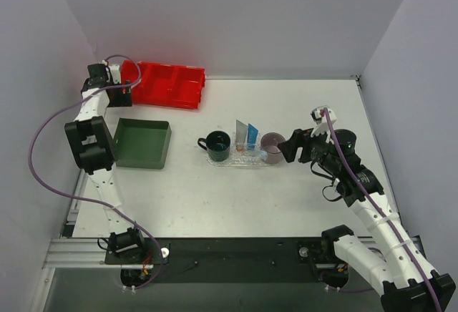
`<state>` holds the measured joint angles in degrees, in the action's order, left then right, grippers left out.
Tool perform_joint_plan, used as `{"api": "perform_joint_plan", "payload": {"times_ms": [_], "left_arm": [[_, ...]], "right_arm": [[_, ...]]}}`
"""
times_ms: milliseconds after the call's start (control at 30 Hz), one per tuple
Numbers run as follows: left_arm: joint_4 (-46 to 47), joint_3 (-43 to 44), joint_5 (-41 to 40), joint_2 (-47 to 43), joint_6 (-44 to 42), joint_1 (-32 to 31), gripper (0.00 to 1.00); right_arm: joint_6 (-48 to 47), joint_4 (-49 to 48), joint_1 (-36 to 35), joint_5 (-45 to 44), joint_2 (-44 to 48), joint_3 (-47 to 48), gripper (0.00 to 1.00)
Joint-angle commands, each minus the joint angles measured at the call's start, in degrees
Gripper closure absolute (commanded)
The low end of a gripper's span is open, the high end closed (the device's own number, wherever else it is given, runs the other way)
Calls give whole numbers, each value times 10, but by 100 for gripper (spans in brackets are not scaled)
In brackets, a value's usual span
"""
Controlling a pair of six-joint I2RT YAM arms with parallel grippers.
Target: Prepare toiletry sets of a toothbrush and toothpaste on the tray
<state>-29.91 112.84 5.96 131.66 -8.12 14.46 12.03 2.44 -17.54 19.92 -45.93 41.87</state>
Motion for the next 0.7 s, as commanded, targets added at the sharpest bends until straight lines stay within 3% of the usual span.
{"api": "perform_joint_plan", "payload": {"times_ms": [0, 200, 367, 667], "left_arm": [[-3, 55, -7, 18, -1, 4, 16], [-4, 76, -13, 40, -7, 5, 21], [-4, 80, -26, 48, -9, 4, 32], [15, 77, -20, 53, -21, 3, 33]], "right_arm": [[5, -20, 6, 17, -3, -3, 36], [8, -38, 10, 21, -8, -7, 39], [9, -42, 11, 28, -13, -8, 40], [11, -48, 15, 33, -20, -11, 44]]}}
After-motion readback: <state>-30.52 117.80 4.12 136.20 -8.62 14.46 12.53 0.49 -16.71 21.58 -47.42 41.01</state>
